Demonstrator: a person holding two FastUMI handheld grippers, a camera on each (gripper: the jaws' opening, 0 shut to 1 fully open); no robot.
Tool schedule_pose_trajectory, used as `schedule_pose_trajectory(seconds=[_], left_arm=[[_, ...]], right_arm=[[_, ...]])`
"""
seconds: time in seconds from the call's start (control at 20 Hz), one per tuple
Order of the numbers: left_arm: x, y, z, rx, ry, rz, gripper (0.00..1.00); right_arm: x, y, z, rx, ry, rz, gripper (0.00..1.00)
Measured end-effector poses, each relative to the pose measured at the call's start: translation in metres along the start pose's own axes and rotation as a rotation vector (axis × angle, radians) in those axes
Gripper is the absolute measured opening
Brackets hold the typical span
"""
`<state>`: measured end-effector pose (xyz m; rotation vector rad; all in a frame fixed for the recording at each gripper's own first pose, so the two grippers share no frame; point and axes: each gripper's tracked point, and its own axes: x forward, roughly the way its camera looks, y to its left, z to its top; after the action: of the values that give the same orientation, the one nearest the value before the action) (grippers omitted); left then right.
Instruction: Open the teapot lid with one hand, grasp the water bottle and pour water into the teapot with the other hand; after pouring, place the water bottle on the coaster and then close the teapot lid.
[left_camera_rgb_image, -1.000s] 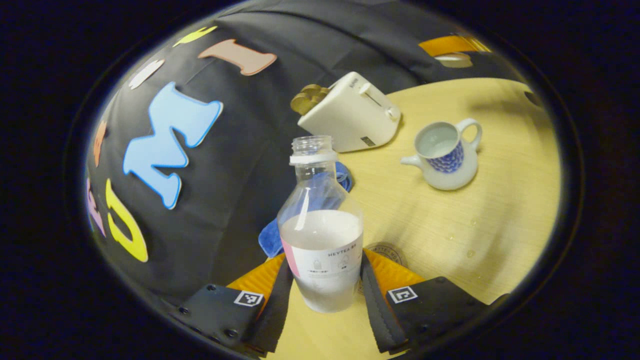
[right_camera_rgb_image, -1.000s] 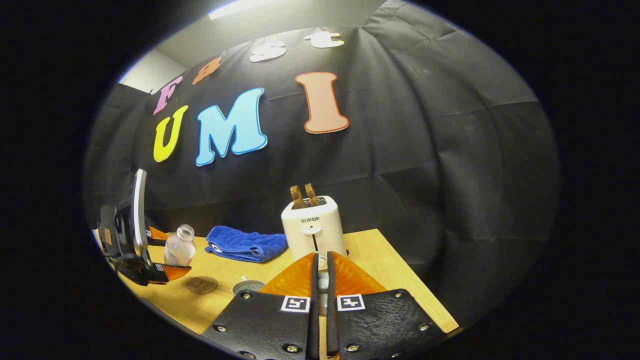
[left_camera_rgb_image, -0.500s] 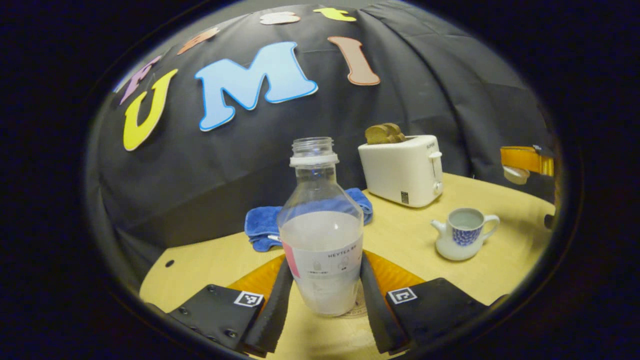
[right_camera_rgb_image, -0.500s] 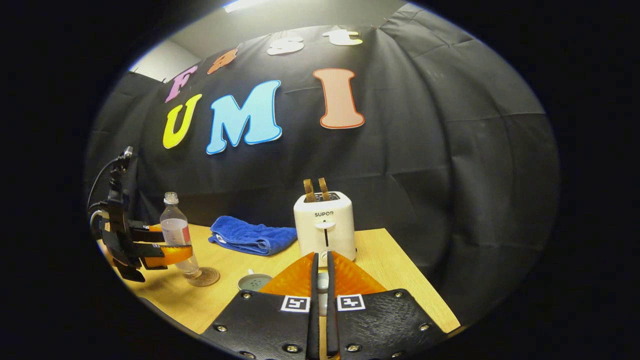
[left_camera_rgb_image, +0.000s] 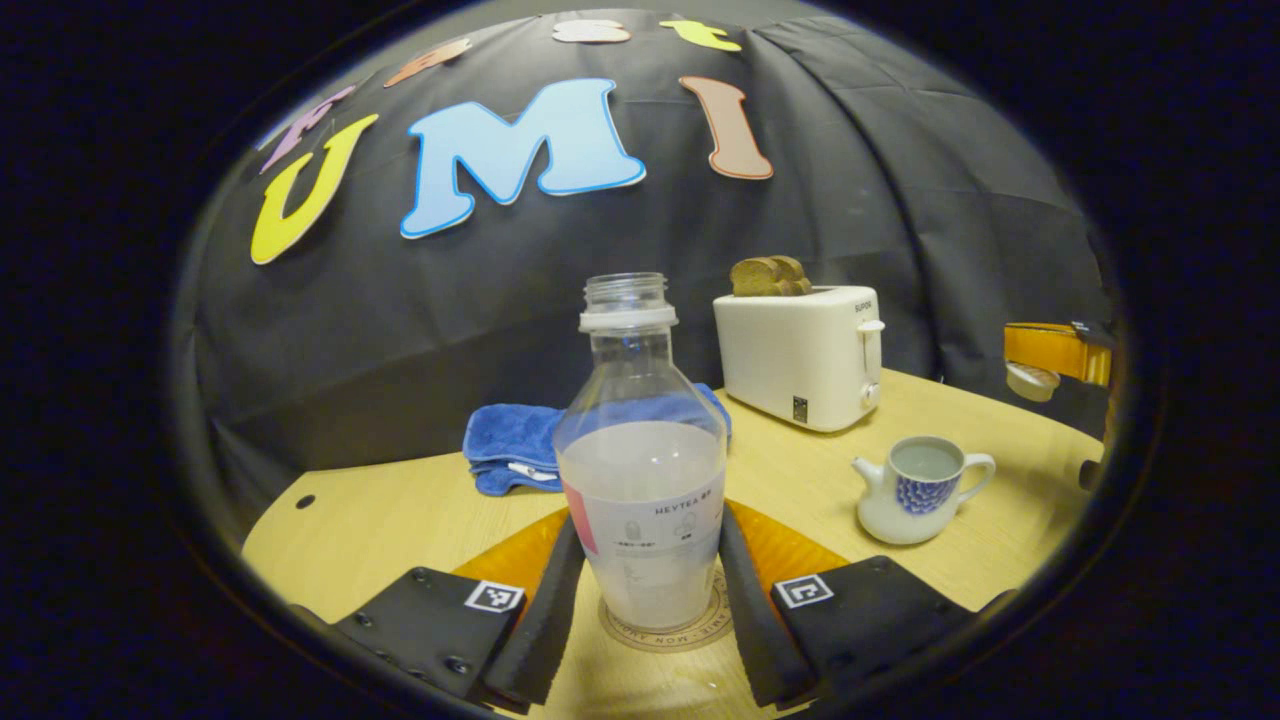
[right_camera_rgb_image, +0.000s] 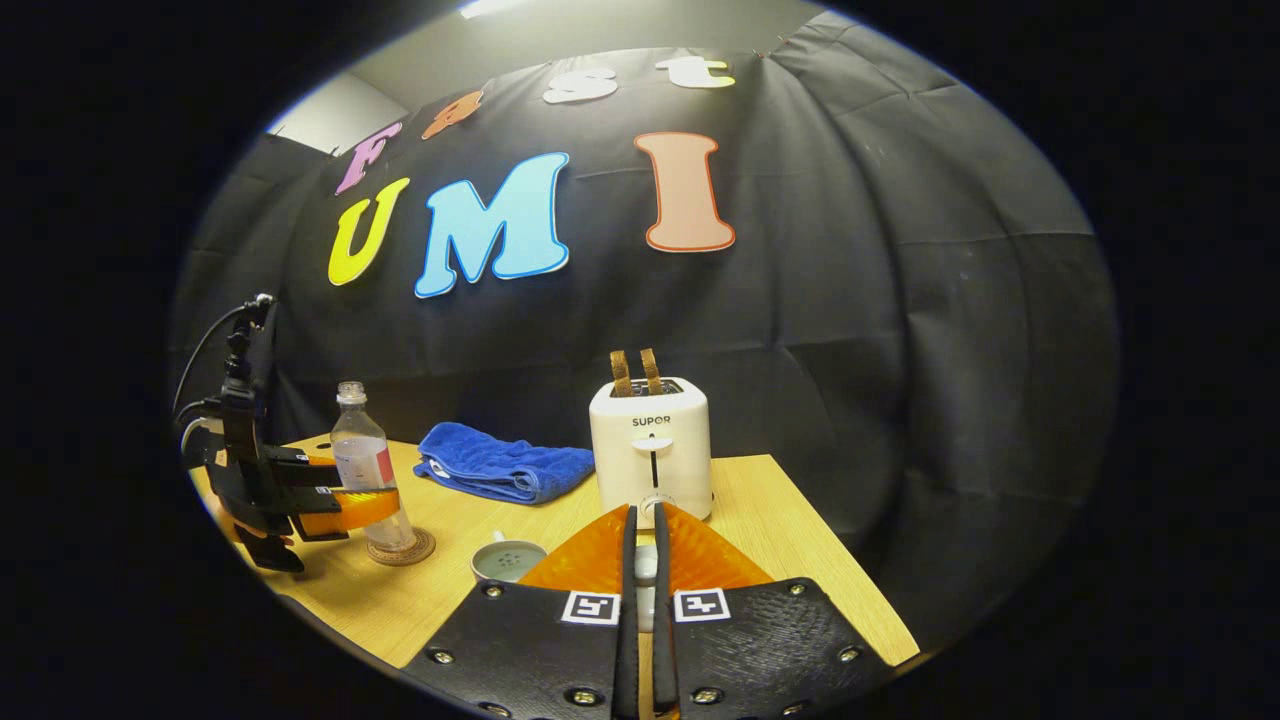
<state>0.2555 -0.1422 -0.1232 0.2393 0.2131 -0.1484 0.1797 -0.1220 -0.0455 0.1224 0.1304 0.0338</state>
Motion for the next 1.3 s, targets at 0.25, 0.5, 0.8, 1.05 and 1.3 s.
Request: schedule_pose_trajectory(seconds=[0.25,0.5,0.8,1.05,1.3], left_arm=[[0.001,-0.003,-0.001,-0.017,-0.009,-0.002,0.84],[0.002,0.001,-0.004,-0.034,-0.008,-0.002,0.88],[0.002,0.001,-0.013,-0.057,0.016,-0.004,0.99],[-0.012,0.005,-0.024,-0.109,0.055,0.006,1.00],[-0.044,0.002,-0.014,-0.123,0.000,0.011,1.00]], right_arm=[[0.001,0.001,-0.001,0.004,0.000,0.003,0.06],[0.002,0.003,-0.004,-0.002,0.007,0.005,0.05],[0.004,0.007,-0.008,-0.020,0.018,0.011,0.05],[0.003,0.027,-0.008,-0.069,0.011,0.055,0.06],[0.012,0.047,0.004,-0.108,0.005,0.082,0.05]])
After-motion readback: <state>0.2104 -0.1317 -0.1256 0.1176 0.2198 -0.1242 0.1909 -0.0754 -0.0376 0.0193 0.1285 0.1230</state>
